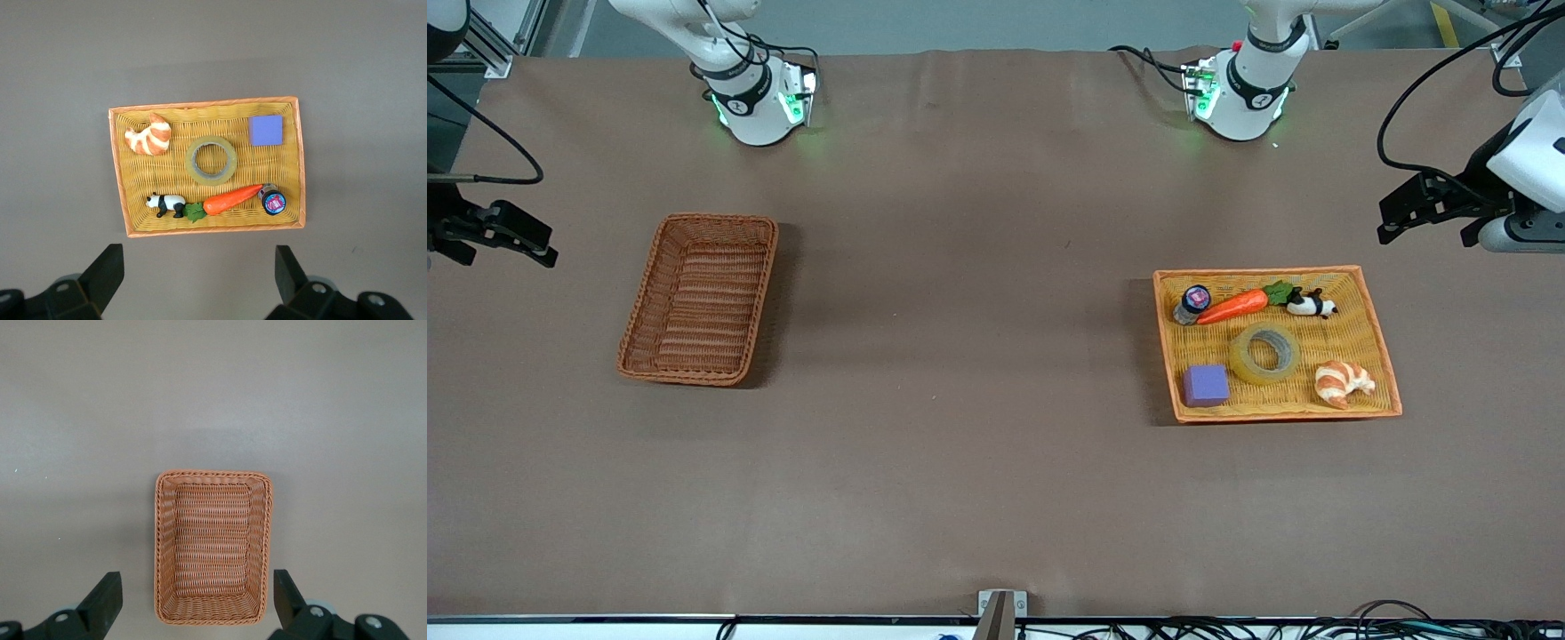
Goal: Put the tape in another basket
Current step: 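Move the left gripper toward the tape roll in the yellow tray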
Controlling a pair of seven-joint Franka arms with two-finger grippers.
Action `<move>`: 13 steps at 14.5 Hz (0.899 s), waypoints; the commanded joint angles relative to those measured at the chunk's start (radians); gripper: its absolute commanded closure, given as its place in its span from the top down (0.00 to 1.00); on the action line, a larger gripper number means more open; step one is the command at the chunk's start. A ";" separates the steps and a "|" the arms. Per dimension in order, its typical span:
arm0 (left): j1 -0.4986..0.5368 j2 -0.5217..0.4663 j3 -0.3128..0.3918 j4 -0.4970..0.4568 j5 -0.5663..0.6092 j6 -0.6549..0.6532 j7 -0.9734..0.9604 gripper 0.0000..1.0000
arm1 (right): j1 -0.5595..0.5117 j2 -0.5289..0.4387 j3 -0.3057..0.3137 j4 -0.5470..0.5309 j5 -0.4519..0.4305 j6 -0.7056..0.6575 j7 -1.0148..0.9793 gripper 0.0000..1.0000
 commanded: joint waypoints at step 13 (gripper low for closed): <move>0.003 0.018 -0.008 -0.050 0.004 0.032 -0.006 1.00 | -0.013 0.003 0.005 0.005 0.021 -0.009 0.001 1.00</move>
